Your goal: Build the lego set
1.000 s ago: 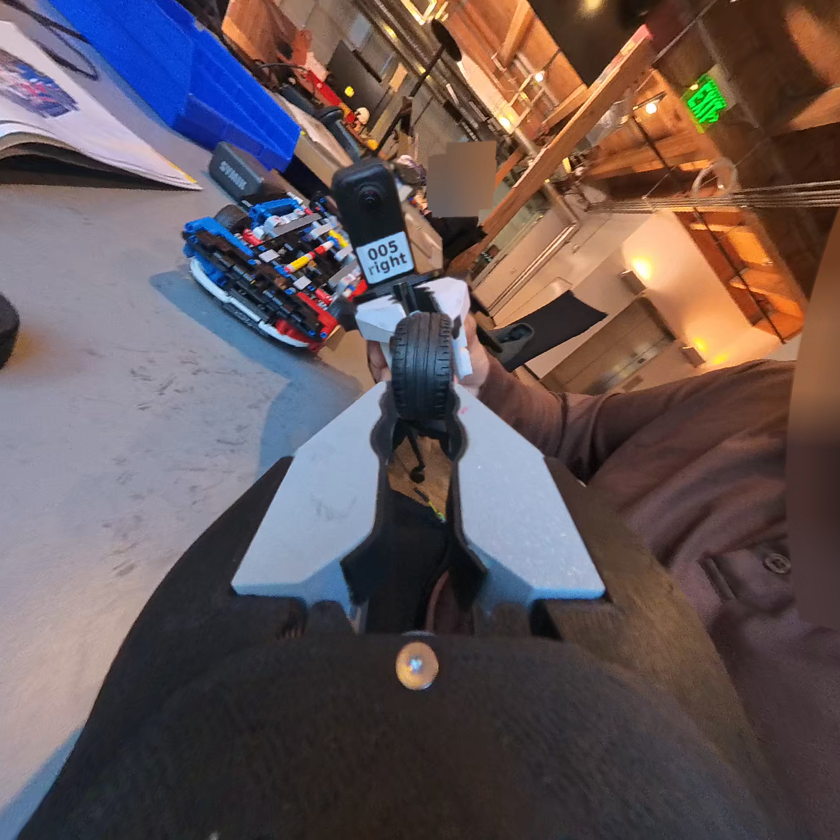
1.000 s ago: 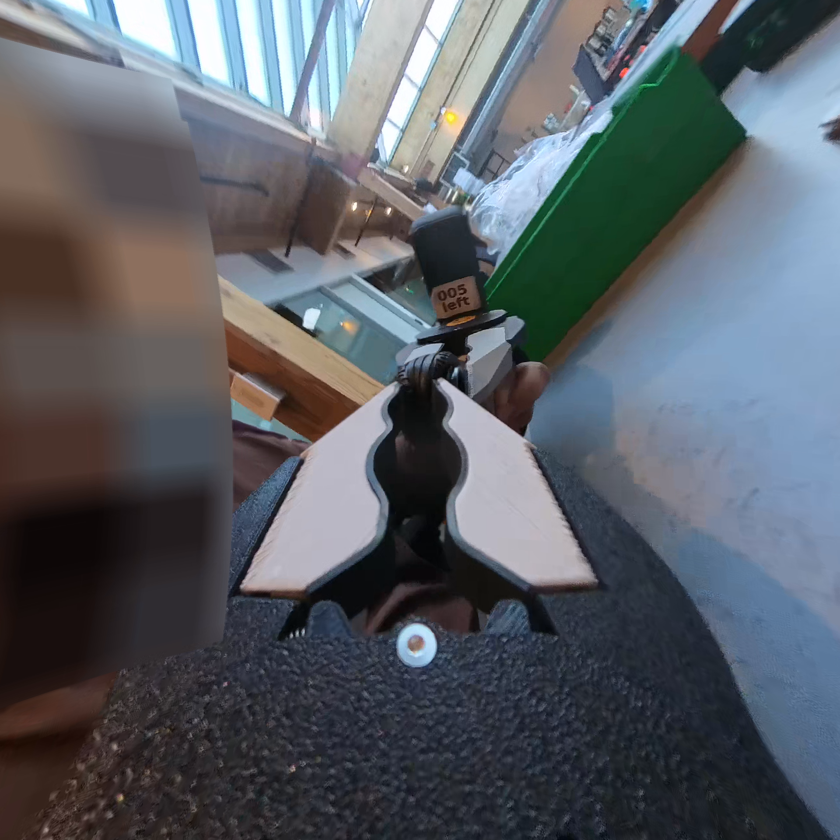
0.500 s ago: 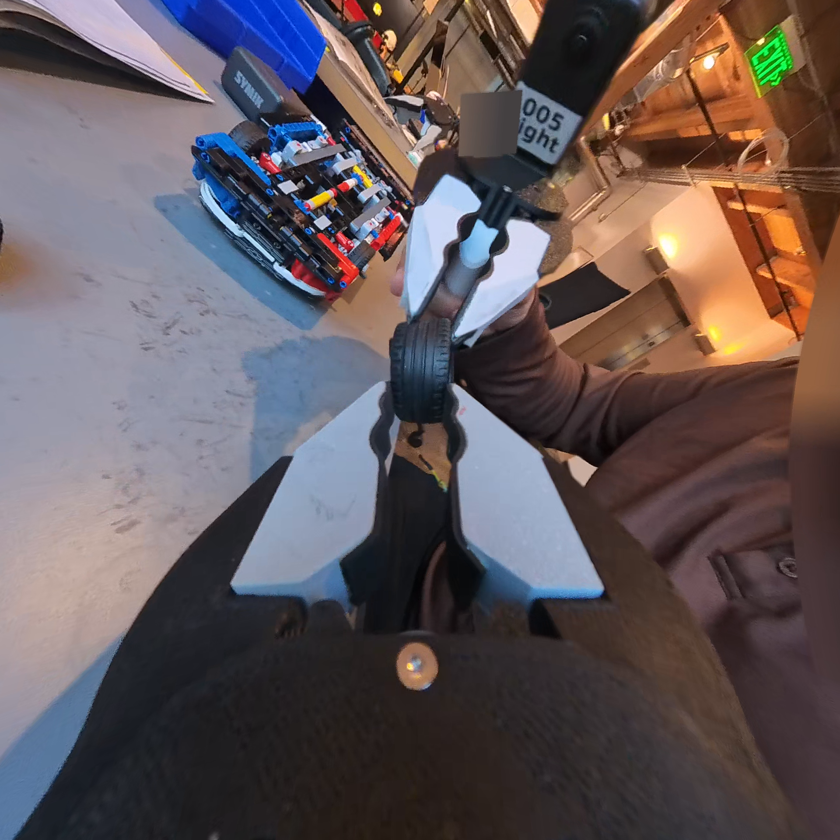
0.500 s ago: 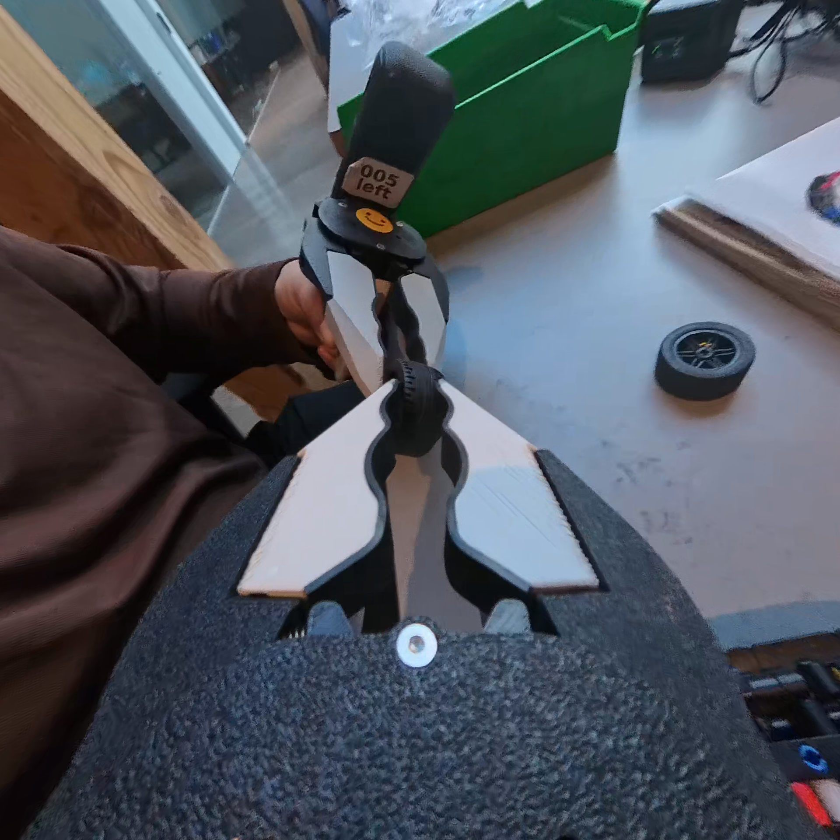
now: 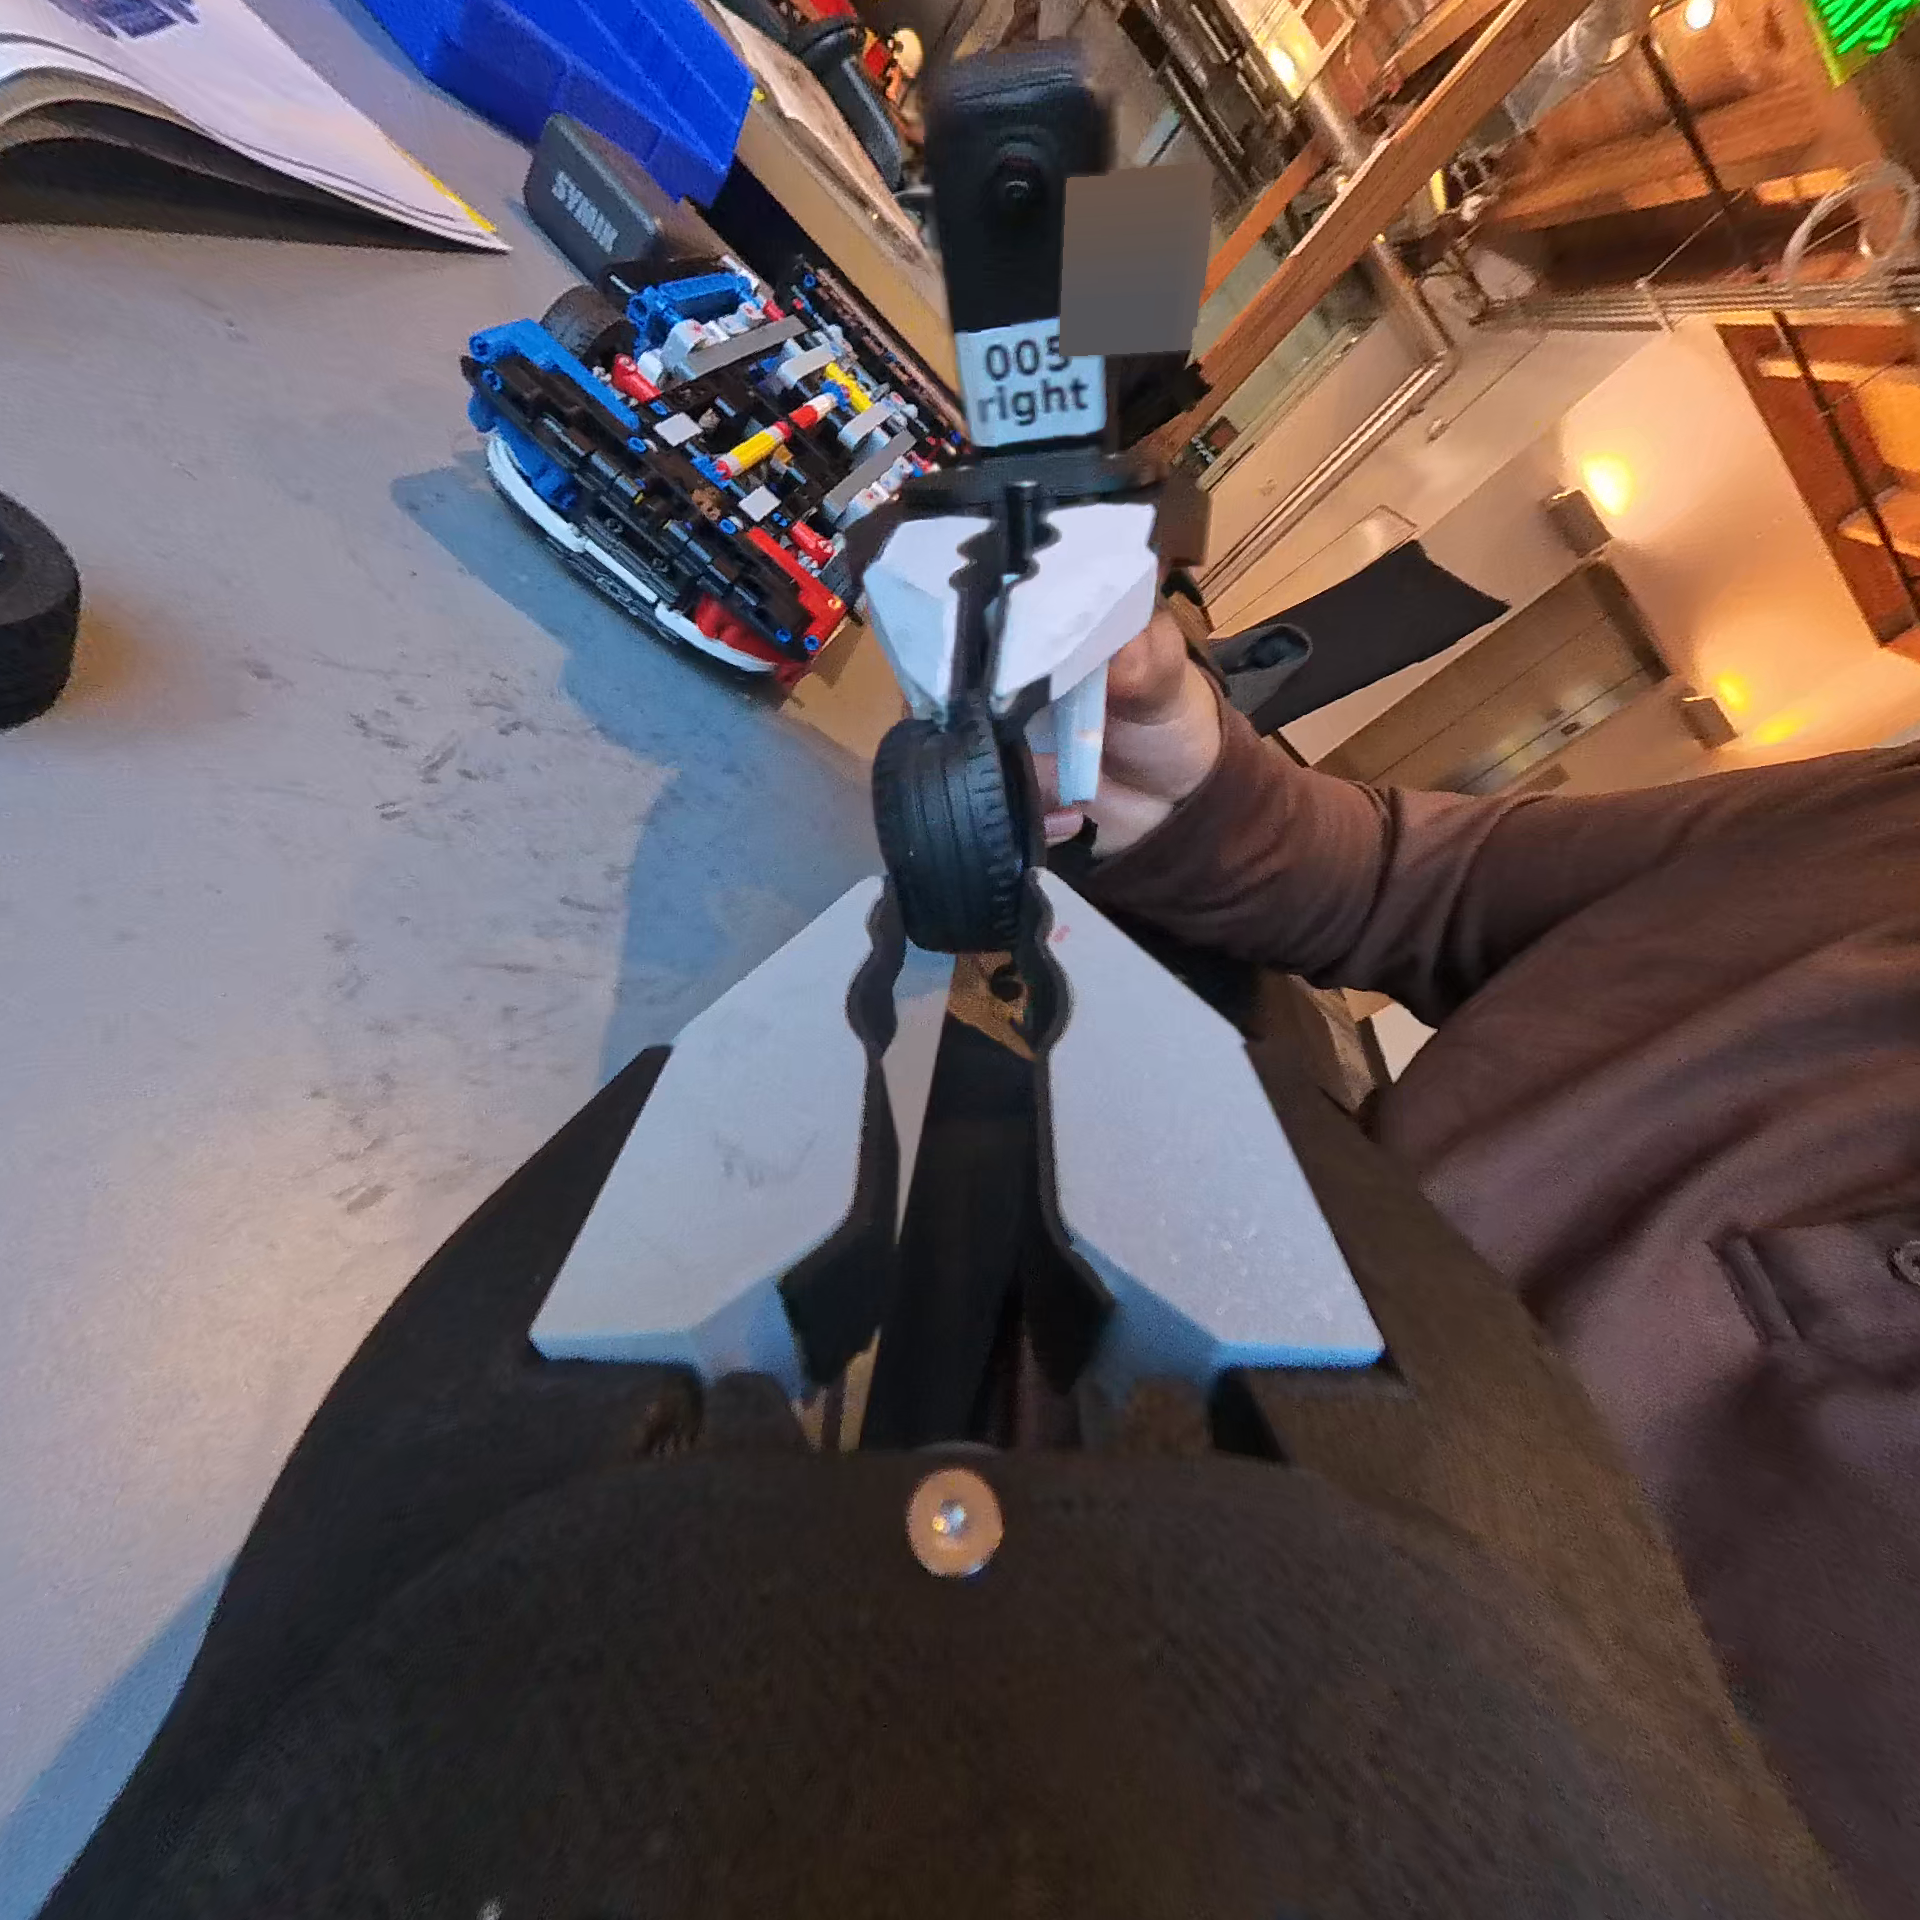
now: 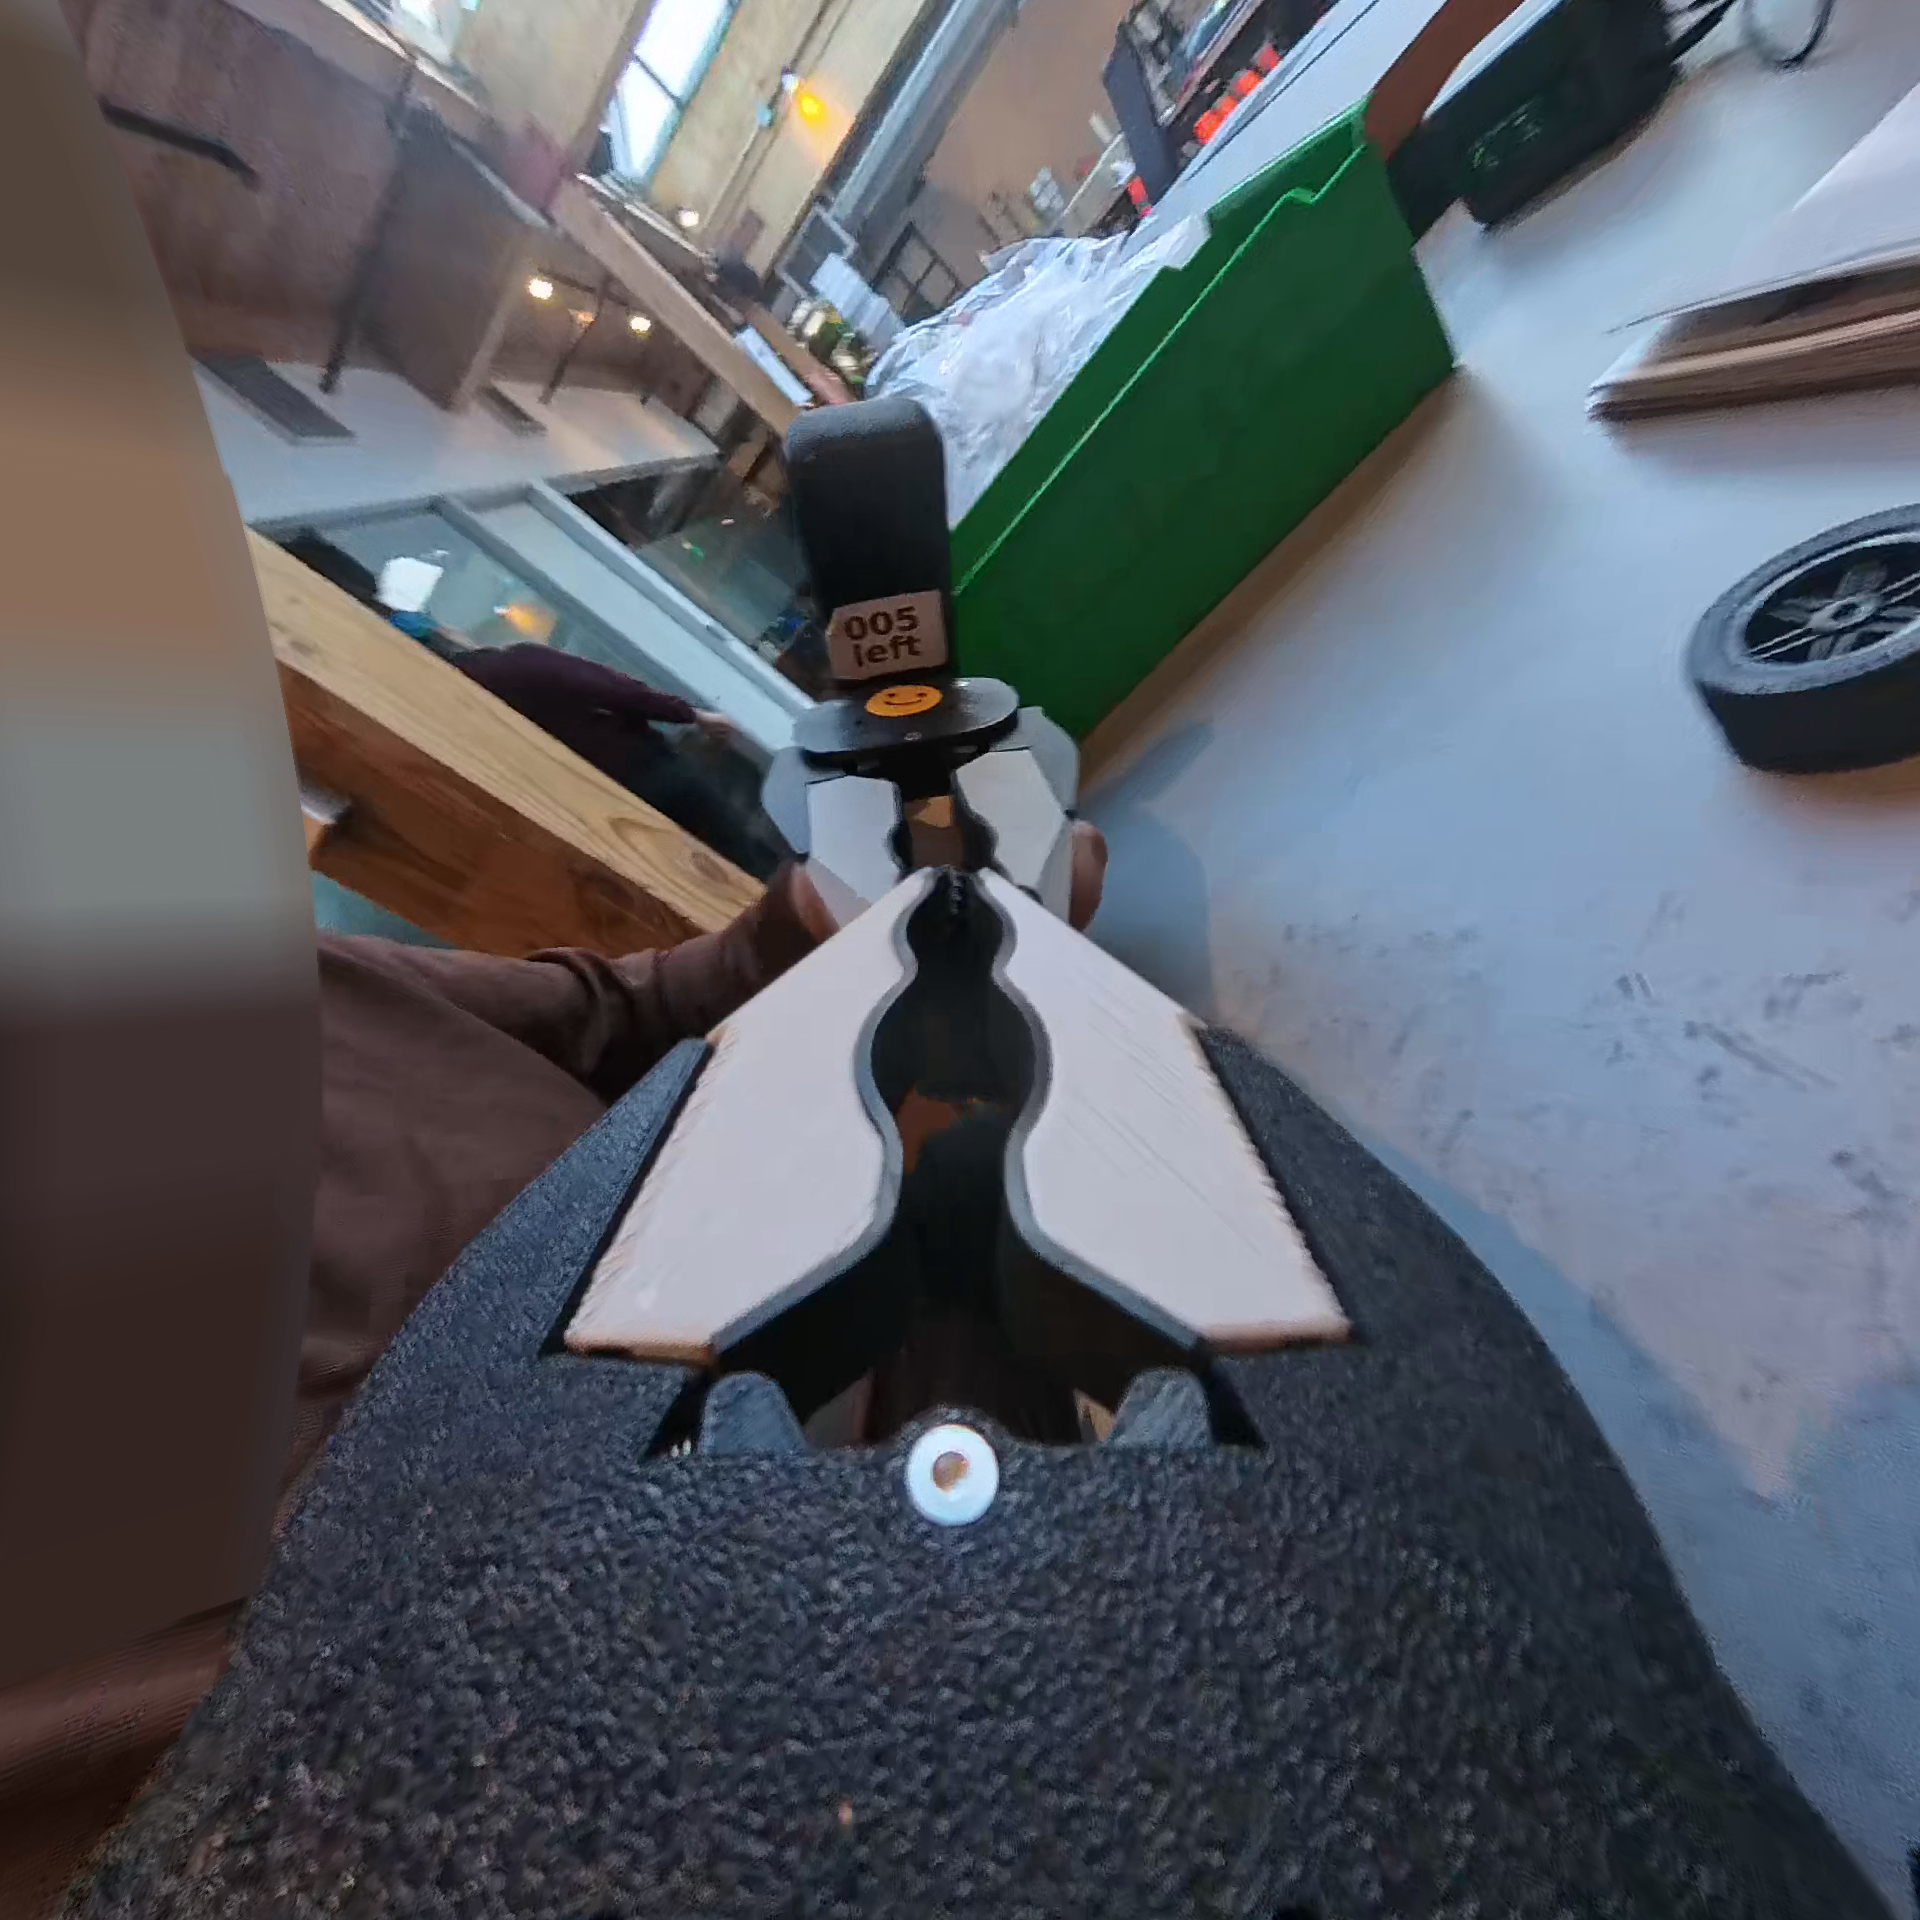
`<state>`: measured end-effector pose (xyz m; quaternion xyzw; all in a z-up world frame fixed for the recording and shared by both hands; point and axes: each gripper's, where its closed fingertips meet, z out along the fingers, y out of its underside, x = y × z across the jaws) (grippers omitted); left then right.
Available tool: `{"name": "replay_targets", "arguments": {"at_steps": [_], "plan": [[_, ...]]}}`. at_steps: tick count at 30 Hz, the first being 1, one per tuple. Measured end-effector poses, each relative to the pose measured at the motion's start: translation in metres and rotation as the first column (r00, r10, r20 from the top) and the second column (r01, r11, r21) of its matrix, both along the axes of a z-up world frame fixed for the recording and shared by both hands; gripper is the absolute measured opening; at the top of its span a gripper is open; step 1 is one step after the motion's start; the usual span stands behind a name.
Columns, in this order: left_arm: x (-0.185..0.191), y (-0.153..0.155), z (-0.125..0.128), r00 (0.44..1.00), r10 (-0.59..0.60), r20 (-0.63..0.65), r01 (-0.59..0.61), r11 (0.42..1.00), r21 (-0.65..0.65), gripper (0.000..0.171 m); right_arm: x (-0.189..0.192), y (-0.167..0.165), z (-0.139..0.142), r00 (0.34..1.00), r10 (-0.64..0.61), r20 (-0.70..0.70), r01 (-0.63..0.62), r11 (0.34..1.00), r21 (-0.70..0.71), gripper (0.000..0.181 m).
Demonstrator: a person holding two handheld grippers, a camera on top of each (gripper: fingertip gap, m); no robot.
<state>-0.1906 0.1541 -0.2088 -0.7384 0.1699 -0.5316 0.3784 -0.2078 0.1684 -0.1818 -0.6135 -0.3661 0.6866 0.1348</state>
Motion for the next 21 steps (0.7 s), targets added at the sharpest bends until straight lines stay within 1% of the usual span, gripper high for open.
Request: {"name": "replay_targets", "arguments": {"at_steps": [1,3,5,7,9,10,11,13,15,16,18,19,20,21], "plan": [[-0.001,0.001,0.001,1.0,0.005,0.014,-0.005,1.0,-0.003,0.019,-0.001,0.002,-0.002,1.0,-0.025,0.007,0.025,0.999,0.038,0.0],[-0.003,0.002,0.007,0.997,0.011,0.08,-0.011,1.0,0.0,0.019,0.001,0.004,0.0,0.999,-0.041,0.011,0.04,0.998,0.057,0.0],[-0.006,0.001,0.018,0.983,-0.008,0.186,0.012,1.0,-0.02,0.017,0.004,0.005,0.003,1.0,-0.026,-0.001,0.026,0.999,0.029,0.0],[-0.004,0.0,0.02,0.964,-0.025,0.265,0.041,0.998,-0.057,0.018,0.007,0.002,0.005,1.0,0.014,-0.022,-0.015,0.999,-0.038,0.0],[-0.003,0.002,0.016,0.941,-0.013,0.339,0.053,0.992,-0.111,0.017,0.008,0.004,0.002,1.0,-0.004,-0.008,0.004,1.0,-0.006,0.0],[-0.003,0.004,0.014,0.939,-0.006,0.343,0.052,0.991,-0.126,0.017,0.008,0.006,-0.001,1.0,-0.02,0.011,0.02,0.999,0.038,0.0],[-0.003,0.006,0.012,0.954,0.002,0.301,0.034,0.993,-0.112,0.018,0.009,0.007,-0.003,0.999,-0.037,0.03,0.034,0.995,0.092,0.0],[-0.004,0.011,0.001,0.987,0.041,0.152,-0.03,0.997,-0.072,0.018,0.011,0.013,-0.013,0.988,-0.099,0.119,0.067,0.966,0.249,0.003],[-0.005,0.012,0.005,0.99,0.063,0.126,-0.057,0.997,-0.046,0.017,0.014,0.013,-0.011,0.978,-0.153,0.141,0.099,0.937,0.334,0.004],[-0.007,0.014,0.006,0.99,0.079,0.119,-0.075,0.997,-0.034,0.017,0.017,0.015,-0.011,0.972,-0.177,0.151,0.114,0.928,0.354,0.004],[-0.009,0.015,0.009,0.988,0.084,0.13,-0.081,0.996,-0.029,0.017,0.022,0.017,-0.012,0.963,-0.218,0.16,0.147,0.918,0.367,0.009],[-0.008,0.014,0.011,0.987,0.074,0.145,-0.071,0.997,-0.031,0.017,0.023,0.017,-0.013,0.96,-0.225,0.166,0.154,0.921,0.358,0.015],[-0.007,0.014,0.011,0.987,0.073,0.144,-0.07,0.997,-0.03,0.017,0.023,0.015,-0.013,0.964,-0.217,0.157,0.155,0.93,0.332,0.016],[-0.006,0.014,0.01,0.988,0.079,0.136,-0.076,0.997,-0.025,0.017,0.022,0.011,-0.01,0.972,-0.192,0.135,0.147,0.946,0.29,0.021]]}}
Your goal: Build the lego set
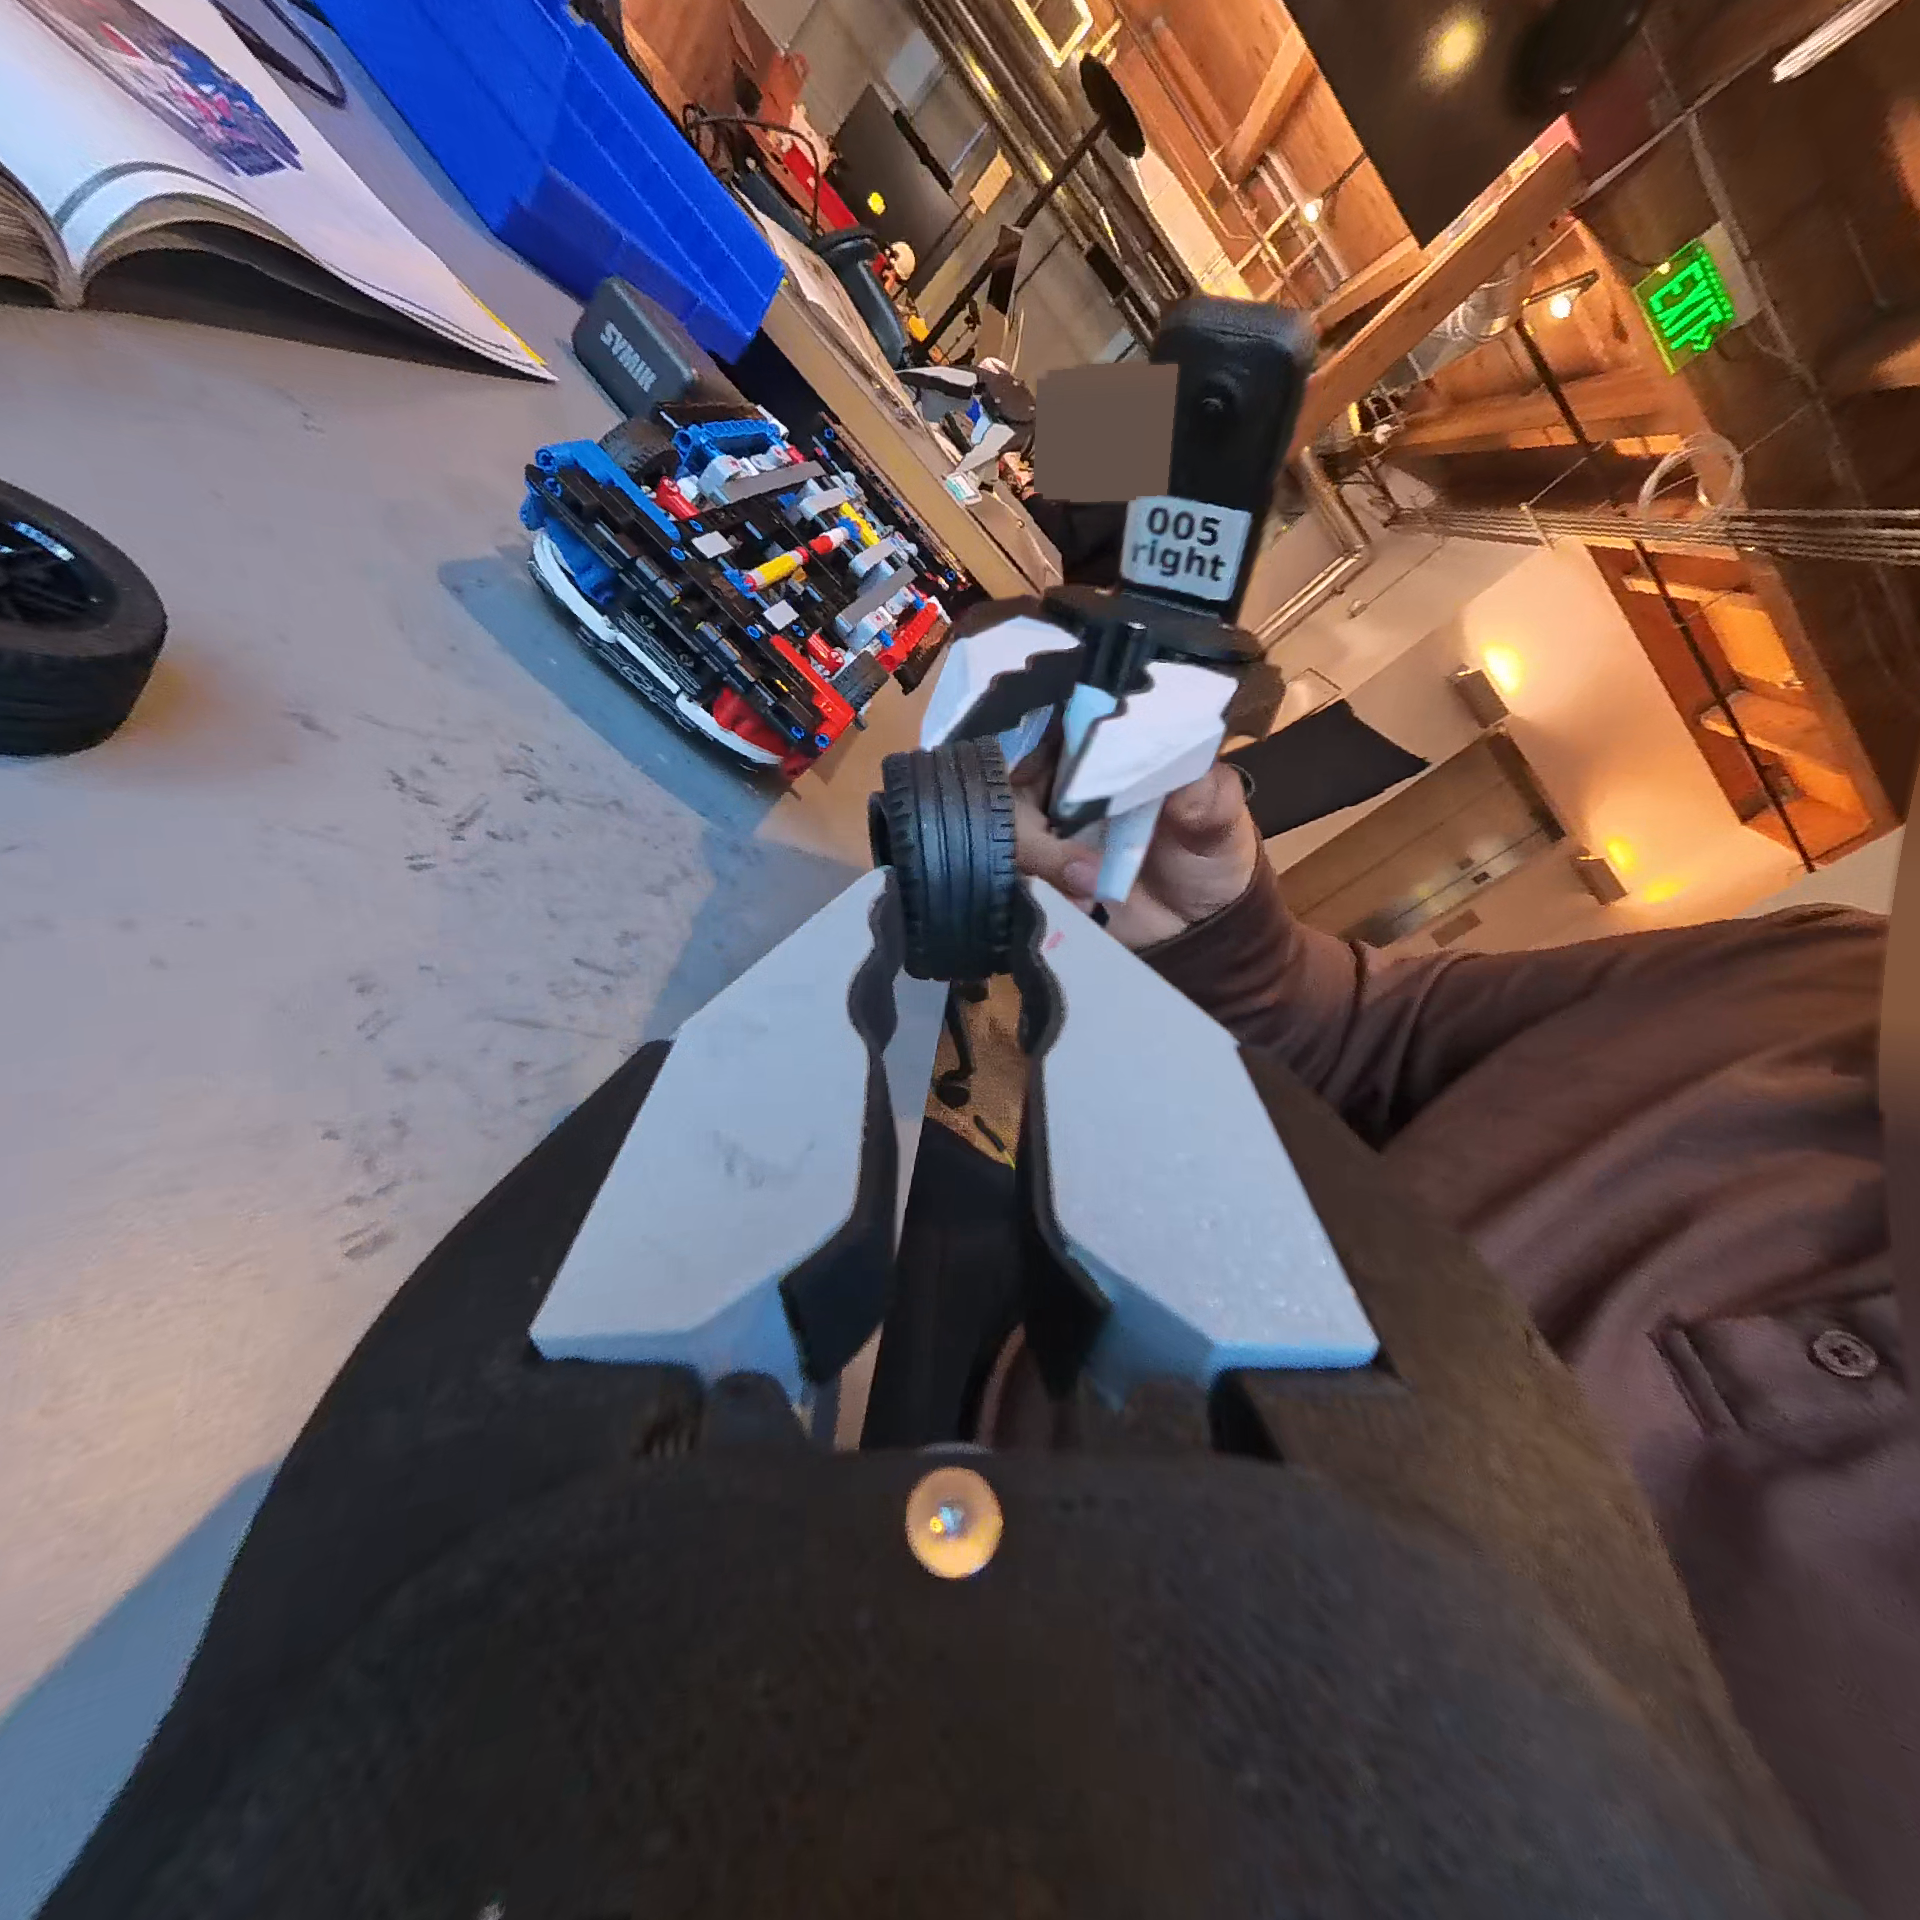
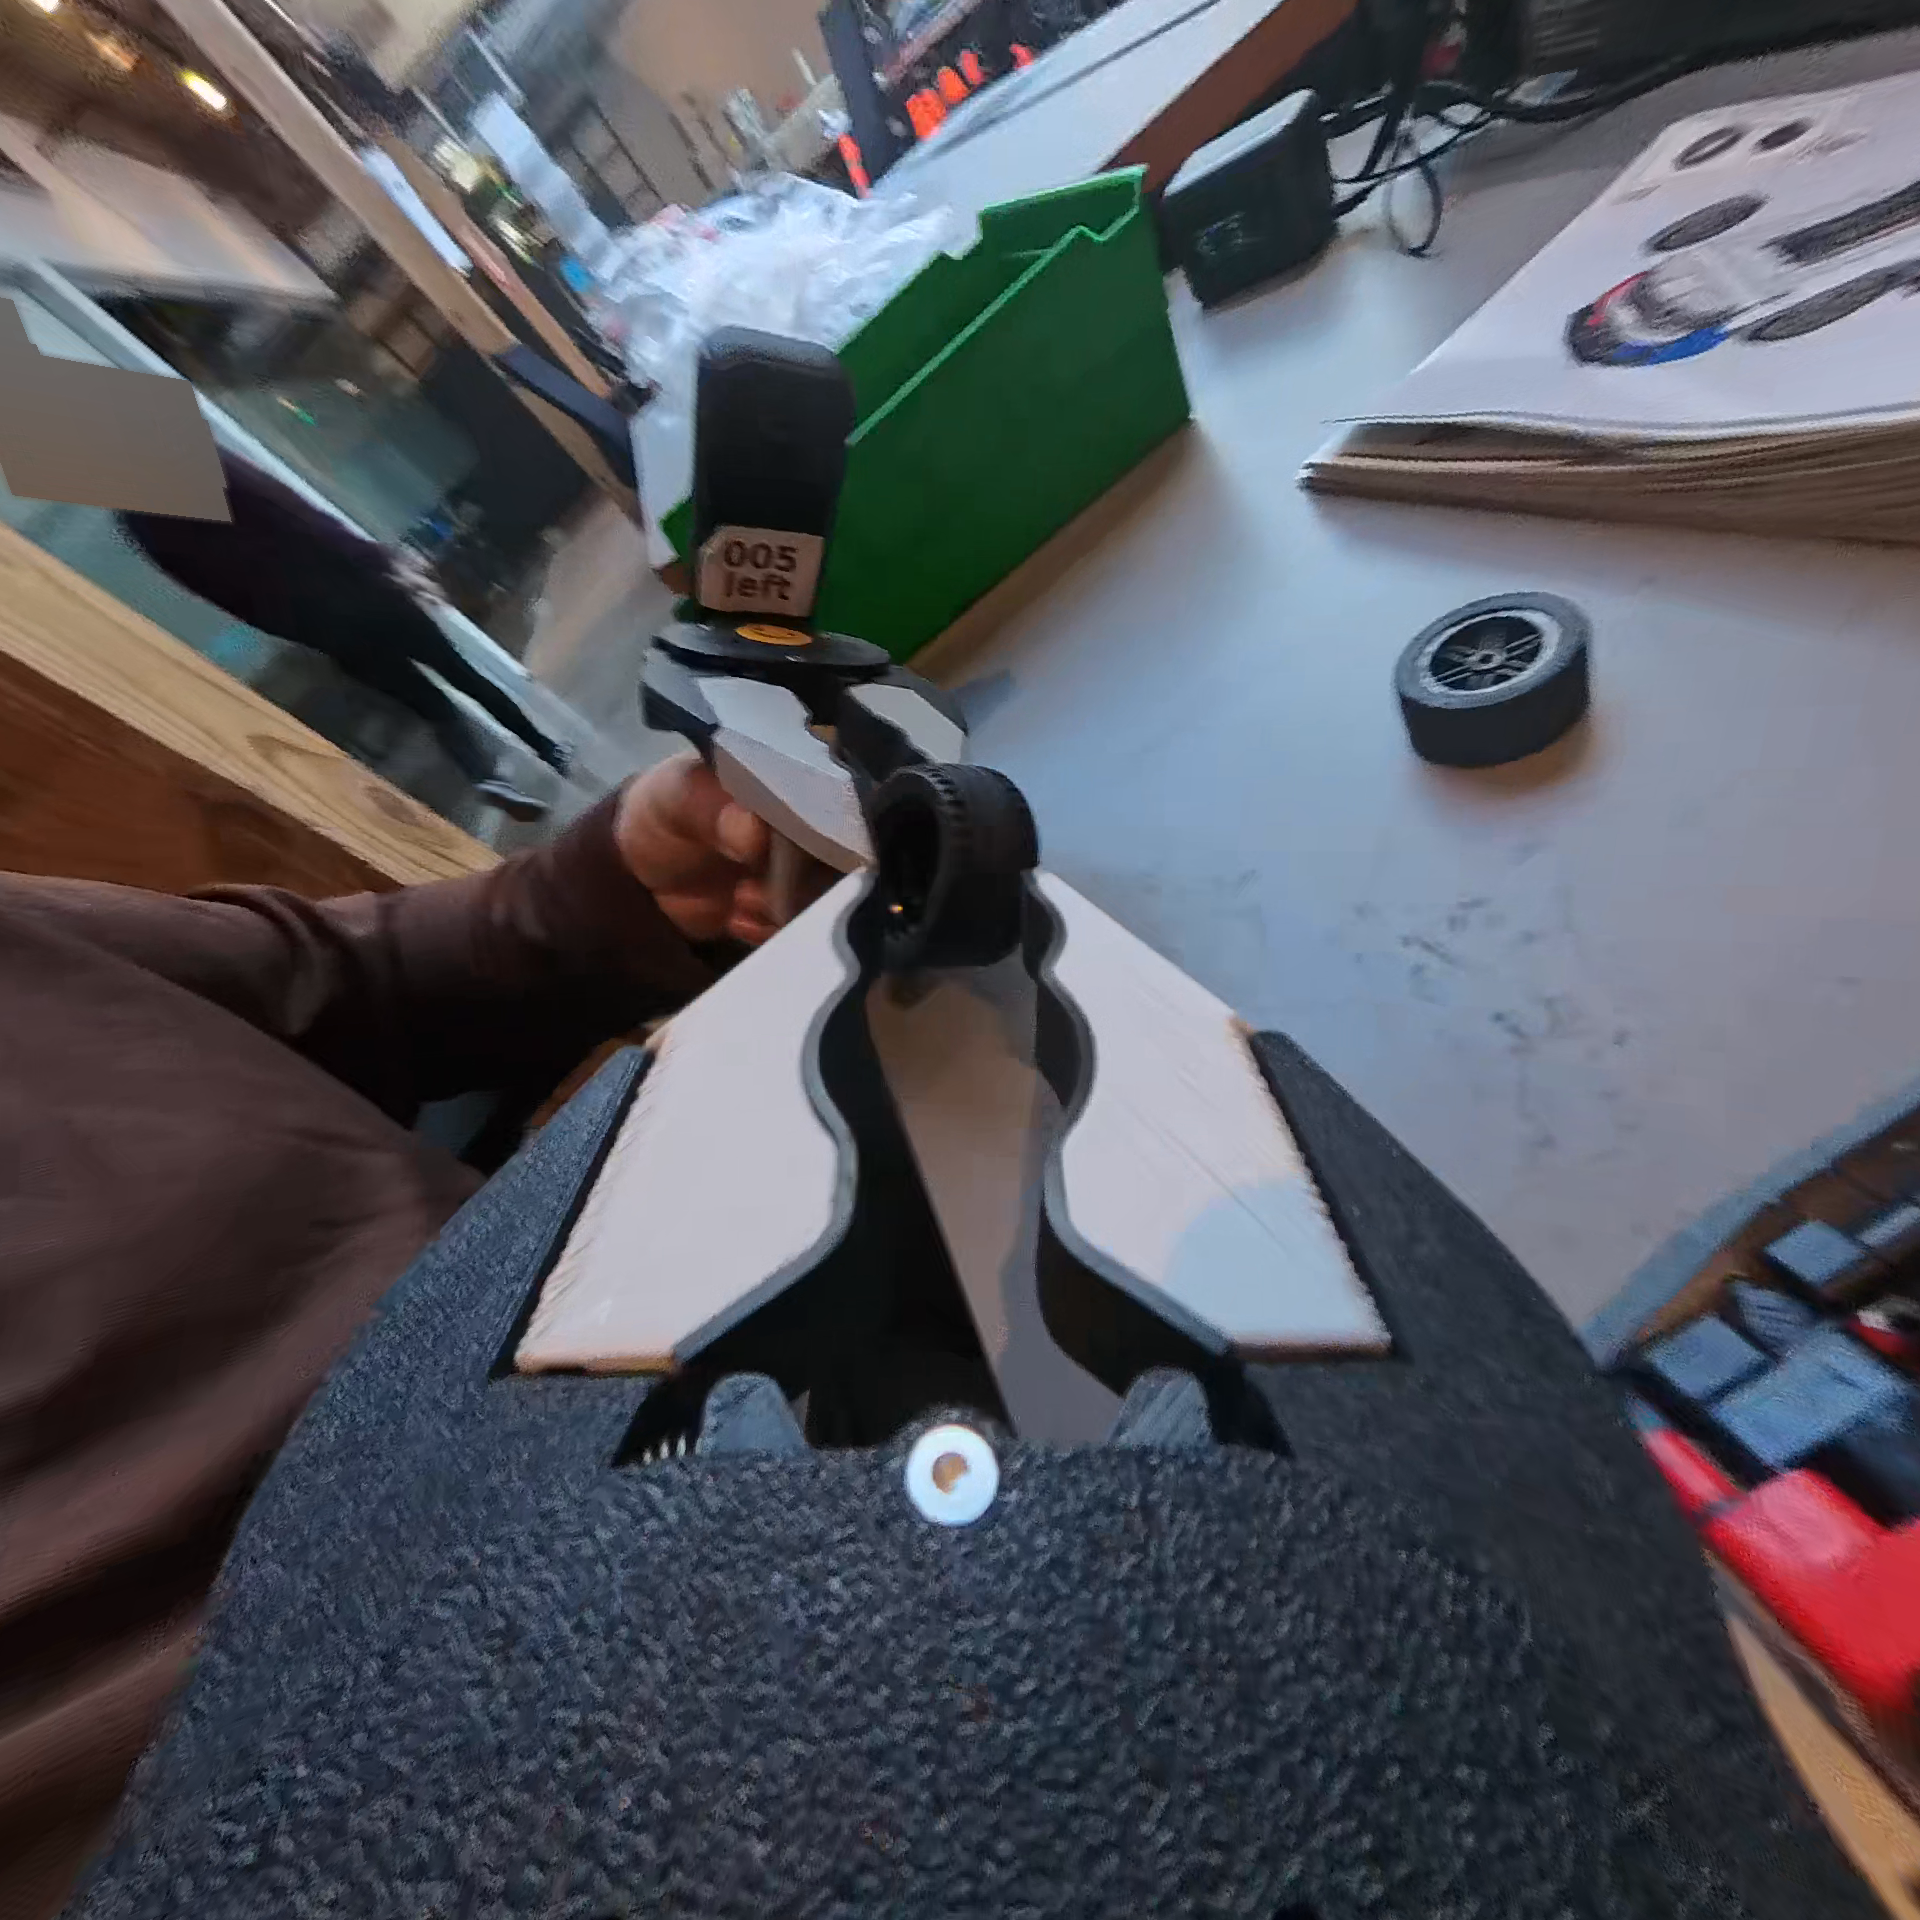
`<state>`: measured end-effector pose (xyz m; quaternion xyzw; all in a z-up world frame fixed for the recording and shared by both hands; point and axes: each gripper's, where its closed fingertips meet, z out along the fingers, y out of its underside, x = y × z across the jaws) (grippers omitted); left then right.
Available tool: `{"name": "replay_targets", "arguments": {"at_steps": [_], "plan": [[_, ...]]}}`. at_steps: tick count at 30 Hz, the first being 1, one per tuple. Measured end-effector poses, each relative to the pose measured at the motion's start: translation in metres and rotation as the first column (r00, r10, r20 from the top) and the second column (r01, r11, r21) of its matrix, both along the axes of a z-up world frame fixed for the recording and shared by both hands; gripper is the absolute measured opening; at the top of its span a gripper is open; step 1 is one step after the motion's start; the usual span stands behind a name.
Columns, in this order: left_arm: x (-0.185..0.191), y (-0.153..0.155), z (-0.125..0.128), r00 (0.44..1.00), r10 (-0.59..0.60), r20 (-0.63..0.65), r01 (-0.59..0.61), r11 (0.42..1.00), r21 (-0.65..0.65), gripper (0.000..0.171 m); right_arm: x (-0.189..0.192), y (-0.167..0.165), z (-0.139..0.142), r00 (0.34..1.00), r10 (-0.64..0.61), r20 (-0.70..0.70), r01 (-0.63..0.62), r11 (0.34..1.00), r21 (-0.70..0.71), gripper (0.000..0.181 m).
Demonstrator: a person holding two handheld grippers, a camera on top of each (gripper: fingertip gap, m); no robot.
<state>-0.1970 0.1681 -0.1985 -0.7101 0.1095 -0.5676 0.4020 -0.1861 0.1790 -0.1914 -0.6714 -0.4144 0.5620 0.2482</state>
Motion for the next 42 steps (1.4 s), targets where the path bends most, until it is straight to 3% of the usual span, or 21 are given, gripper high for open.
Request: {"name": "replay_targets", "arguments": {"at_steps": [7,11,15,21,26,28,29,31,37,39,42], "plan": [[0.002,-0.002,0.01,0.989,-0.015,0.148,0.019,0.999,-0.026,0.018,-0.004,-0.002,0.005,0.993,-0.001,-0.114,-0.02,0.984,-0.177,0.014],[-0.001,0.008,-0.009,0.991,0.082,-0.102,-0.08,0.996,0.027,0.02,-0.006,0.006,-0.006,0.996,-0.076,-0.051,0.074,0.996,-0.047,0.001],[-0.006,0.01,-0.009,0.966,0.147,-0.213,-0.127,0.987,0.103,0.019,-0.009,0.001,-0.002,0.997,-0.081,-0.018,0.083,0.991,0.101,0.002],[-0.016,0.015,-0.01,0.85,0.305,-0.429,-0.185,0.936,0.299,0.018,-0.012,0.005,-0.015,0.987,-0.14,0.077,0.111,0.947,0.3,0.006],[-0.018,0.017,-0.004,0.856,0.342,-0.386,-0.237,0.925,0.296,0.017,-0.012,0.016,-0.016,0.942,-0.328,0.072,0.286,0.897,0.338,0.03],[-0.016,0.016,-0.004,0.866,0.331,-0.374,-0.231,0.929,0.288,0.017,-0.013,0.013,-0.015,0.949,-0.312,0.038,0.288,0.912,0.291,0.024],[-0.015,0.014,-0.001,0.883,0.321,-0.342,-0.232,0.933,0.275,0.017,-0.016,0.006,-0.01,0.962,-0.273,-0.009,0.266,0.929,0.256,0.012],[-0.015,0.013,0.001,0.904,0.301,-0.304,-0.233,0.942,0.241,0.017,-0.017,0.004,-0.008,0.961,-0.27,-0.057,0.276,0.943,0.187,0.011],[-0.014,0.005,0.019,0.991,0.132,-0.037,-0.128,0.989,0.08,0.017,-0.014,-0.009,0.016,0.976,-0.111,-0.186,0.122,0.991,0.048,0.0],[-0.012,-0.002,0.026,0.996,0.06,0.073,-0.064,0.997,0.047,0.018,-0.013,-0.016,0.025,0.969,-0.047,-0.242,0.053,0.998,0.018,0.0],[-0.009,-0.008,0.029,0.991,0.005,0.134,-0.014,0.998,0.066,0.018,-0.01,-0.022,0.032,0.938,-0.004,-0.348,-0.056,0.985,-0.164,0.0]]}}
